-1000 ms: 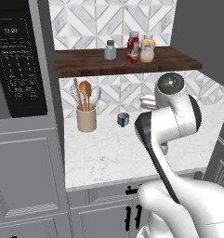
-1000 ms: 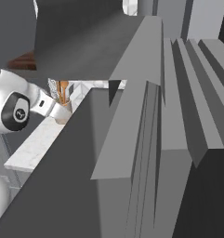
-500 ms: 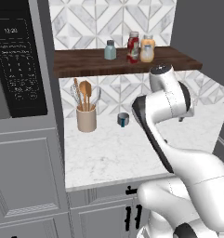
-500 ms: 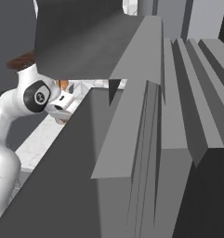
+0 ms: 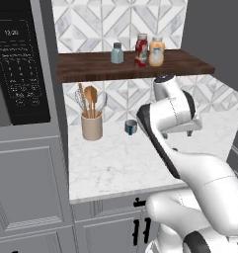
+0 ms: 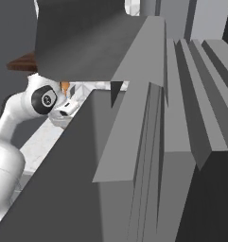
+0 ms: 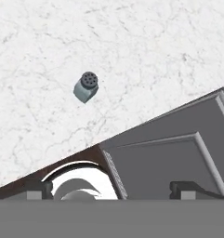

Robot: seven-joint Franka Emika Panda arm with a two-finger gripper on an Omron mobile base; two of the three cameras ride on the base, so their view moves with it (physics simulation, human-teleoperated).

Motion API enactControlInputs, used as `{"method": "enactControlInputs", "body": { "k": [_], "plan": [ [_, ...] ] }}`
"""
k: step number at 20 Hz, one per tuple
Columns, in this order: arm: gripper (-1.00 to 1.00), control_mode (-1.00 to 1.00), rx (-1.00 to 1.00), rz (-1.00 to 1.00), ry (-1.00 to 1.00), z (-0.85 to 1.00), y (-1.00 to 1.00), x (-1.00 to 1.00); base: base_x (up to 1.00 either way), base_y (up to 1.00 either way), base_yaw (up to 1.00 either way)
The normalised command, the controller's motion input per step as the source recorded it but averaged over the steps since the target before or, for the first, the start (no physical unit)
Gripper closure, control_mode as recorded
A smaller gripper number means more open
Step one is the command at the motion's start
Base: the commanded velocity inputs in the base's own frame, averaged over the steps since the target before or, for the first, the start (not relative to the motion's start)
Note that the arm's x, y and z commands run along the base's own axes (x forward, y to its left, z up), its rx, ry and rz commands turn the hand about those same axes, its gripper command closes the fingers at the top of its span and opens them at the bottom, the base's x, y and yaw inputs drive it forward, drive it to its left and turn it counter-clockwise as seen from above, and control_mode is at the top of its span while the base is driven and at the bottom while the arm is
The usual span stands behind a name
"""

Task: Put the shaker and condiment bottle from the counter next to their counterparts in the cabinet.

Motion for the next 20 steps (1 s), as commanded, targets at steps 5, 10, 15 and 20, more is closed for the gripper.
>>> {"method": "enactControlInputs", "body": {
  "k": [5,10,15,20],
  "plan": [
    [-1.00,-1.00,0.00,0.05,-0.12,-0.38,0.00,0.00,0.00,0.00,0.00],
    [-1.00,-1.00,0.00,0.06,-0.07,-0.22,0.00,0.13,0.00,0.00,0.00],
    [-1.00,-1.00,0.00,0.01,-0.01,-0.21,-0.11,0.46,0.00,0.00,0.00],
    [-1.00,-1.00,0.00,0.01,0.00,-0.18,-0.18,0.54,0.00,0.00,0.00]
  ]
}}
